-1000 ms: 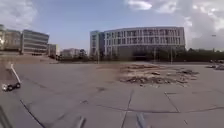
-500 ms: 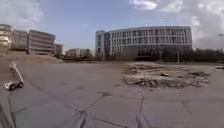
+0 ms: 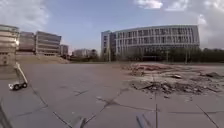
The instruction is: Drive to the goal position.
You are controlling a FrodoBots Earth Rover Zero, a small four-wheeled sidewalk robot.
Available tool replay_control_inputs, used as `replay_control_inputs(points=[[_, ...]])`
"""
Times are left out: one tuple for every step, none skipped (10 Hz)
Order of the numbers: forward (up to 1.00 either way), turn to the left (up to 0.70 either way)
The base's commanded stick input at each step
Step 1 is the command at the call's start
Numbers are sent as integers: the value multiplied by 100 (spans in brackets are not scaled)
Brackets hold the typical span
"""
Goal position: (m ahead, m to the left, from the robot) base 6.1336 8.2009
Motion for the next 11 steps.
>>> replay_control_inputs(points=[[70,14],[70,14],[70,14],[70,14],[70,14],[70,14],[70,14],[70,14],[70,14],[70,14],[70,14]])
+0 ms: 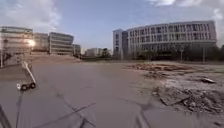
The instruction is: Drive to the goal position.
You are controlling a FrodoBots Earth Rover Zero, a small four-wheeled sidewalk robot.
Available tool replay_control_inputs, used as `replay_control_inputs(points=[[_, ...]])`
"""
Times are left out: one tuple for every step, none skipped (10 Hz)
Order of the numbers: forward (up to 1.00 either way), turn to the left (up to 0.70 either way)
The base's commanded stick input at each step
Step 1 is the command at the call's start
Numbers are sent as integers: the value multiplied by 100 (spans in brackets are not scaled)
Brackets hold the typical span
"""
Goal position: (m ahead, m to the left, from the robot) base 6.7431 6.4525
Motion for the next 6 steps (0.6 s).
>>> replay_control_inputs(points=[[70,14],[70,14],[70,14],[70,14],[70,14],[70,14]])
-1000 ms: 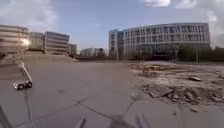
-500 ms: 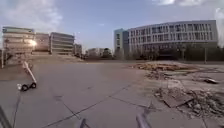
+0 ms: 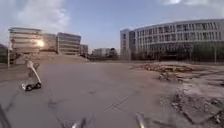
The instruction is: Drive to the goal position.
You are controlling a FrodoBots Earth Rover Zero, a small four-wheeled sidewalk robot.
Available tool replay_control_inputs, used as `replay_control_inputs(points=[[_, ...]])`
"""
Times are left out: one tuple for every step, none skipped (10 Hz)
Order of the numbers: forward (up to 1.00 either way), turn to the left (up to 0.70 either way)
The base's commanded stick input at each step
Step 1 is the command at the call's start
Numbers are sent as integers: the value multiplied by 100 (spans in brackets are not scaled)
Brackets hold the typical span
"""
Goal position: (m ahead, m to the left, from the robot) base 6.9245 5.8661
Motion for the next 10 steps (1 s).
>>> replay_control_inputs(points=[[70,14],[70,14],[70,14],[70,14],[70,14],[70,14],[70,14],[70,14],[70,14],[70,14]])
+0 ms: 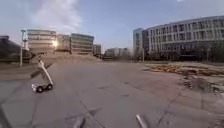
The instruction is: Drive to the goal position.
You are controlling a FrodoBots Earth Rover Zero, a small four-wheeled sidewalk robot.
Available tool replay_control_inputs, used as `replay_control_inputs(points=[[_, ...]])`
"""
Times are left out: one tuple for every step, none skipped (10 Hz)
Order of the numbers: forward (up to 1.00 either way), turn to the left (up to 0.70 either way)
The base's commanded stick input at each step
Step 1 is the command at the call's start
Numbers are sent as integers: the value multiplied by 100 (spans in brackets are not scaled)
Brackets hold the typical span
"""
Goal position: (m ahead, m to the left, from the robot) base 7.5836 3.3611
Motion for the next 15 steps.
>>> replay_control_inputs(points=[[70,14],[70,14],[70,14],[70,14],[70,14],[70,14],[70,14],[70,14],[70,14],[70,14],[70,14],[70,14],[70,14],[70,14],[70,14]])
